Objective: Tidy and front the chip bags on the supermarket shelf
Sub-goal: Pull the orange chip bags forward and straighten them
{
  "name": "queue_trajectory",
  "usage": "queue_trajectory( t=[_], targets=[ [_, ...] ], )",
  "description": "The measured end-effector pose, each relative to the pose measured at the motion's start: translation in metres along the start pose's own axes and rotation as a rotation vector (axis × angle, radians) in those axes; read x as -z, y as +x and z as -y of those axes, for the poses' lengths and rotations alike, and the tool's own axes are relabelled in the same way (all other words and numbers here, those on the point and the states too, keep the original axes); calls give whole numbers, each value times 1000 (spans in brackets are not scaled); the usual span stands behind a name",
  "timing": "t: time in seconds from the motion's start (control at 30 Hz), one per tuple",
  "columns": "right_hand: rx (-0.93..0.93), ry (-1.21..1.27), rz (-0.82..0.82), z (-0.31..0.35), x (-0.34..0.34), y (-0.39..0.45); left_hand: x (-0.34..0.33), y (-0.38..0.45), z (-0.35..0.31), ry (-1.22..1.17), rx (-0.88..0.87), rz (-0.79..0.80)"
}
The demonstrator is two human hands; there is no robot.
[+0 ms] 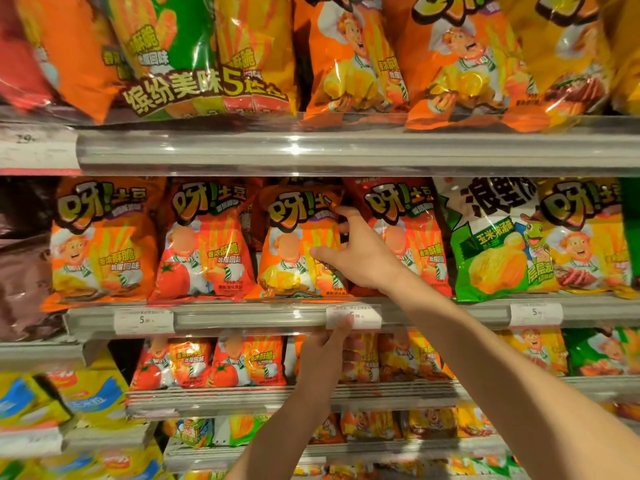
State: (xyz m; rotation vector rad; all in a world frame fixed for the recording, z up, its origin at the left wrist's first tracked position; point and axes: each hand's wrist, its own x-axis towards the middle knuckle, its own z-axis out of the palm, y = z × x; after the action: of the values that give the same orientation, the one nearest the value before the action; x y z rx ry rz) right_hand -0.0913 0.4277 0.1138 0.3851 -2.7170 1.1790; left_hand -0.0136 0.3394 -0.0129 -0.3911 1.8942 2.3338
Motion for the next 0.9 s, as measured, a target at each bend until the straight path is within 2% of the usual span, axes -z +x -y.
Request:
queue_trajectory(
  t=[0.23, 0.47, 0.67, 0.9],
  targets=[
    [17, 78, -108, -5, -10, -11, 0, 2, 0, 2, -6, 9],
    [-48, 107, -1, 5, -13, -7, 2, 3, 2, 14, -13, 11],
    [-14, 157, -120, 3, -14, -15, 2, 5, 4, 19, -17, 13],
    [-55, 274, -177, -3, -15, -15, 2, 7, 5, 32, -5, 5]
  ],
)
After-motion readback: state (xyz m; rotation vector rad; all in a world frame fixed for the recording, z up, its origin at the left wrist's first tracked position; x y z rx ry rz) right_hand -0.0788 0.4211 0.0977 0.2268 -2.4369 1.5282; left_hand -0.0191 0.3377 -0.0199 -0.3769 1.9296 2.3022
